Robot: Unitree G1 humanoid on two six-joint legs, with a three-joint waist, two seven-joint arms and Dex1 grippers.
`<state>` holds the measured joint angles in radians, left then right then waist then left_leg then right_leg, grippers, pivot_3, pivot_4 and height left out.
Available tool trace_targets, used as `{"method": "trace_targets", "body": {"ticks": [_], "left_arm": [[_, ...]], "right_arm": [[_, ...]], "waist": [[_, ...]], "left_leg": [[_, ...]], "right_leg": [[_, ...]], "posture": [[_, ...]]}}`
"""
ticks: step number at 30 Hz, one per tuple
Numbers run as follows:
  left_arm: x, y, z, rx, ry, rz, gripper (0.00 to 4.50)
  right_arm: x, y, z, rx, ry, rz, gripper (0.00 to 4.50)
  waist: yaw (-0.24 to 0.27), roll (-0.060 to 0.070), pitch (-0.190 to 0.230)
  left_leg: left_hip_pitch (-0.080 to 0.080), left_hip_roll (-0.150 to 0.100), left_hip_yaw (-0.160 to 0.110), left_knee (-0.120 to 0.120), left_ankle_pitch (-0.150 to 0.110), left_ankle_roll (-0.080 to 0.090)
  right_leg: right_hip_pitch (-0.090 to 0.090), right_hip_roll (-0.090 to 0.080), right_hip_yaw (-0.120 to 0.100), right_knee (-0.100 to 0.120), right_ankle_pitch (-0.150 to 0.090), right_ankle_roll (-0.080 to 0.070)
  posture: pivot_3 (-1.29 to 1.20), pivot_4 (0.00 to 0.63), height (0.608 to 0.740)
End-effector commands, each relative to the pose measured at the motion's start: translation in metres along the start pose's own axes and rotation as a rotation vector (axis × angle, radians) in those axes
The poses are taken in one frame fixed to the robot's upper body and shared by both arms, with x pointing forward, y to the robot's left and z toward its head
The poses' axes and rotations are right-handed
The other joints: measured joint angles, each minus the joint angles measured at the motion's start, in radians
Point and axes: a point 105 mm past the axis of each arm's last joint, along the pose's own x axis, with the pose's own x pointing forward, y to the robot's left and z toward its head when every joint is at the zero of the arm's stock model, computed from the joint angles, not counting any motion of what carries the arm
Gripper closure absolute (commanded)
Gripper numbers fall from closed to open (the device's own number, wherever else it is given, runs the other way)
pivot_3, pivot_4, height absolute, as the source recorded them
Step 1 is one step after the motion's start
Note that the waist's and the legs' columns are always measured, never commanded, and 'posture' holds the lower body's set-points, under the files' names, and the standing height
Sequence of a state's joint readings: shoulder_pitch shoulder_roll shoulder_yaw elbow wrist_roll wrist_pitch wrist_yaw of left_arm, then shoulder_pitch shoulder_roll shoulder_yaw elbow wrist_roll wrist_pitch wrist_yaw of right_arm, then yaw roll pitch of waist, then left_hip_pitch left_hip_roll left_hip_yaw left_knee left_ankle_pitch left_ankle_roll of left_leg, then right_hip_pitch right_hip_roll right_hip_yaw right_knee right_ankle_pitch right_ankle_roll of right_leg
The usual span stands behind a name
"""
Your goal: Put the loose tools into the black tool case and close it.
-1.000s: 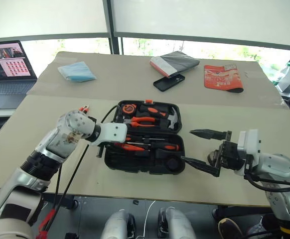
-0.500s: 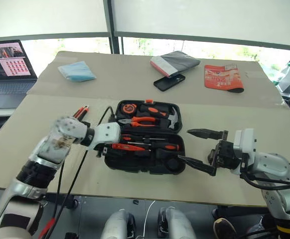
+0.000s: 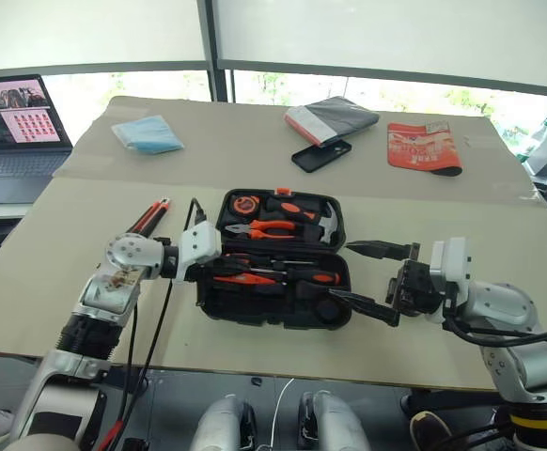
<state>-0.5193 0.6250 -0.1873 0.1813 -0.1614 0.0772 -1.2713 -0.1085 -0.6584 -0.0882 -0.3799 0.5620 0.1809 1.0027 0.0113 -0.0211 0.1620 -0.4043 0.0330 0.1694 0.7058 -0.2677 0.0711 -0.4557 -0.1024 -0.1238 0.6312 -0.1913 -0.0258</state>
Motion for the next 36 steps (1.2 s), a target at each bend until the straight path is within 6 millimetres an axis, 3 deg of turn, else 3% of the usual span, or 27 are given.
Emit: {"method": "trace_targets", "body": {"ticks": [1, 12, 16, 18, 21, 23, 25, 26, 28, 29, 31, 32, 34, 36], "left_arm": [[0.004, -0.003, -0.004, 0.010, 0.012, -0.013, 4.46], [0.004, -0.005, -0.029, -0.085, 0.028, 0.064, 4.46], [-0.014, 0.003, -0.012, -0.084, -0.096, 0.182, 4.46], [-0.039, 0.011, -0.002, -0.107, -0.191, 0.309, 4.46], [-0.080, 0.013, -0.007, -0.148, -0.221, 0.483, 3.84], [-0.126, 0.014, -0.031, -0.212, -0.222, 0.749, 3.04], [-0.149, 0.008, -0.047, -0.269, -0.214, 0.879, 2.38], [-0.164, 0.000, -0.061, -0.303, -0.184, 0.953, 2.02], [-0.206, -0.041, -0.100, -0.429, -0.064, 1.134, 1.34], [-0.223, -0.057, -0.110, -0.481, -0.034, 1.217, 0.92], [-0.239, -0.073, -0.116, -0.528, -0.017, 1.305, 0.19], [-0.243, -0.077, -0.116, -0.535, -0.013, 1.328, 0.03], [-0.253, -0.087, -0.119, -0.567, 0.000, 1.391, 0.03], [-0.255, -0.097, -0.121, -0.623, -0.017, 1.407, 0.03]], "right_arm": [[-0.006, -0.002, 0.007, -0.047, -0.009, -0.015, 0.00], [-0.009, 0.000, 0.004, -0.034, -0.003, -0.029, 0.00], [-0.012, 0.000, 0.002, -0.032, 0.002, -0.031, 0.00], [-0.019, 0.000, 0.000, -0.026, 0.010, -0.045, 0.00], [-0.027, 0.006, -0.007, 0.055, 0.033, -0.026, 0.00], [-0.030, 0.005, -0.010, 0.031, 0.023, -0.062, 0.00], [-0.030, 0.003, -0.011, 0.012, 0.013, -0.083, 0.00], [-0.029, 0.002, -0.013, -0.003, 0.005, -0.101, 0.00], [-0.022, 0.005, -0.016, -0.020, -0.022, -0.124, 0.00], [-0.020, 0.008, -0.016, -0.020, -0.039, -0.124, 0.00], [-0.019, 0.014, -0.016, -0.021, -0.056, -0.102, 0.00], [-0.019, 0.016, -0.017, -0.025, -0.057, -0.090, 0.00], [-0.018, 0.019, -0.015, -0.027, -0.103, -0.087, 0.00], [-0.019, 0.017, -0.015, -0.026, -0.111, -0.101, 0.00]], "waist": [[0.000, 0.000, 0.000], [0.000, 0.000, 0.000], [-0.007, 0.000, 0.000], [-0.012, 0.000, 0.000], [-0.013, 0.000, 0.000], [-0.015, 0.000, 0.000], [-0.016, 0.000, 0.000], [-0.014, 0.000, 0.000], [-0.018, 0.000, -0.001], [-0.025, 0.000, -0.001], [-0.024, -0.001, 0.000], [-0.016, -0.002, 0.000], [0.006, -0.002, 0.000], [0.016, -0.002, 0.000]], "left_leg": [[0.000, 0.000, 0.000, 0.000, 0.000, 0.000], [0.002, 0.000, 0.000, 0.000, 0.000, 0.000], [0.004, 0.001, 0.000, 0.000, -0.001, 0.001], [0.004, 0.001, 0.000, -0.001, 0.000, 0.000], [0.003, 0.002, 0.000, -0.001, 0.000, 0.000], [0.003, 0.002, 0.000, -0.001, 0.000, 0.000], [0.004, 0.002, 0.000, -0.001, 0.000, 0.000], [0.004, 0.002, 0.000, -0.001, 0.000, 0.000], [0.005, 0.001, 0.000, -0.001, -0.001, 0.000], [0.005, 0.001, 0.000, -0.002, -0.002, -0.001], [0.005, 0.001, 0.001, -0.005, -0.004, -0.003], [0.004, 0.001, 0.001, -0.005, -0.003, -0.003], [0.004, 0.001, 0.000, -0.005, -0.006, -0.009], [0.006, 0.001, -0.002, -0.004, -0.010, -0.003]], "right_leg": [[0.000, 0.000, 0.000, 0.000, 0.000, 0.000], [0.002, -0.002, 0.000, 0.001, 0.000, 0.000], [0.002, -0.005, 0.001, 0.001, 0.000, 0.000], [0.002, -0.005, 0.001, 0.001, 0.000, 0.000], [0.001, -0.005, 0.001, 0.001, 0.000, 0.000], [0.001, -0.006, 0.001, 0.000, 0.000, 0.000], [0.002, -0.007, 0.001, 0.000, 0.000, 0.000], [0.002, -0.008, 0.001, 0.000, 0.000, 0.000], [0.002, -0.008, 0.001, 0.000, 0.000, 0.000], [0.002, -0.008, 0.001, -0.001, 0.000, 0.000], [0.001, -0.009, 0.001, -0.002, 0.000, 0.000], [0.000, -0.009, 0.001, -0.002, 0.000, 0.000], [-0.001, -0.011, -0.002, -0.003, 0.000, 0.000], [0.000, -0.011, -0.002, -0.004, -0.003, -0.004]], "posture": [[0.00, 0.150, 0.740], [0.00, 0.150, 0.740], [0.00, 0.150, 0.740], [0.00, 0.150, 0.740], [0.00, 0.150, 0.740], [0.00, 0.150, 0.740], [0.00, 0.150, 0.740], [0.00, 0.150, 0.740], [0.00, 0.150, 0.740], [0.00, 0.150, 0.740], [0.00, 0.150, 0.740], [0.00, 0.150, 0.740], [0.00, 0.150, 0.740], [0.00, 0.150, 0.740]]}}
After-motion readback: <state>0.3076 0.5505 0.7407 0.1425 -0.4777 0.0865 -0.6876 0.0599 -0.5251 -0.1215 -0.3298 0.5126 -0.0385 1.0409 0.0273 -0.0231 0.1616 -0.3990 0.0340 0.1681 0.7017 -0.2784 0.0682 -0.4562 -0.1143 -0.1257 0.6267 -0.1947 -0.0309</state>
